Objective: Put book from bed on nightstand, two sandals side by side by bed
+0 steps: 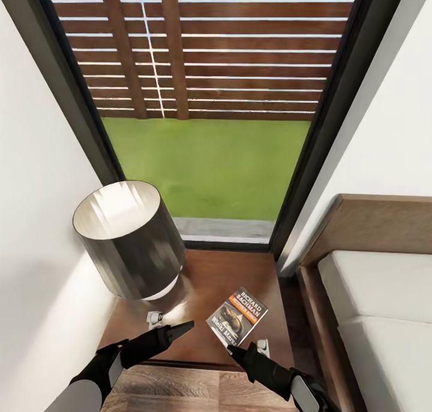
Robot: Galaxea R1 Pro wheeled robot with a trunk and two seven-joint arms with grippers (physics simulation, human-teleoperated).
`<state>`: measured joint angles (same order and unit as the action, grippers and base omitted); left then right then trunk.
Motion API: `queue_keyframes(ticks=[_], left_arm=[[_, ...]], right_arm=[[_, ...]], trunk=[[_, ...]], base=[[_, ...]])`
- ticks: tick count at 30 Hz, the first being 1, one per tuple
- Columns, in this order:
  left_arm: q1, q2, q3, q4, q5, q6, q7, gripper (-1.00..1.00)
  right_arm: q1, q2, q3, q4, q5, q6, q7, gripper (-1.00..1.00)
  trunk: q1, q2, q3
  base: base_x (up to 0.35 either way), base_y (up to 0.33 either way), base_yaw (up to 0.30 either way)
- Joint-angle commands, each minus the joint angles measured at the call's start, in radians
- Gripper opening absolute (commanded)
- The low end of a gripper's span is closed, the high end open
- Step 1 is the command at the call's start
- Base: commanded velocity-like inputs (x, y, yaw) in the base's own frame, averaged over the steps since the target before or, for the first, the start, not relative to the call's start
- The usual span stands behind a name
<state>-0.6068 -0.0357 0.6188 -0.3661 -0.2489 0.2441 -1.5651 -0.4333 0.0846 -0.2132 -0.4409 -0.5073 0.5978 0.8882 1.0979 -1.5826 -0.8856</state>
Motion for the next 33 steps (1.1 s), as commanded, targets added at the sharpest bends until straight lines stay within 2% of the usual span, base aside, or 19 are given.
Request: queue_keyframes(ticks=[1,5,11,18,27,33], left_arm=[[0.0,-0.001,0.008,-0.002,-0.01,0.011,-0.006,1.0],[0.0,-0.001,0.007,-0.002,-0.01,0.011,-0.006,1.0],[-0.001,-0.001,0.007,-0.001,-0.01,0.011,-0.006,1.0],[0.0,-0.001,0.007,-0.002,-0.01,0.011,-0.006,1.0],[-0.001,-0.001,0.007,-0.001,-0.01,0.01,-0.006,1.0],[0.0,-0.001,0.007,-0.001,-0.01,0.01,-0.006,1.0]], right_arm=[[-0.001,0.001,-0.005,0.0,-0.002,0.007,0.002,-1.0],[0.0,0.001,-0.005,-0.001,-0.002,0.007,0.002,-1.0],[0.0,0.001,-0.005,-0.001,-0.002,0.007,0.002,-1.0],[0.0,0.001,-0.005,-0.001,-0.002,0.007,0.002,-1.0],[0.0,0.0,-0.005,-0.001,-0.002,0.007,0.002,-1.0],[-0.001,0.001,-0.005,-0.001,-0.002,0.007,0.002,-1.0]], trunk=[[0.004,-0.007,-0.004],[0.019,-0.035,-0.016],[0.019,-0.035,-0.016],[0.046,-0.084,-0.038],[0.046,-0.084,-0.038],[0.069,-0.126,-0.057]], base=[[0.0,0.0,0.0],[0.0,0.0,0.0],[0.0,0.0,0.0],[0.0,0.0,0.0],[0.0,0.0,0.0],[0.0,0.0,0.0]])
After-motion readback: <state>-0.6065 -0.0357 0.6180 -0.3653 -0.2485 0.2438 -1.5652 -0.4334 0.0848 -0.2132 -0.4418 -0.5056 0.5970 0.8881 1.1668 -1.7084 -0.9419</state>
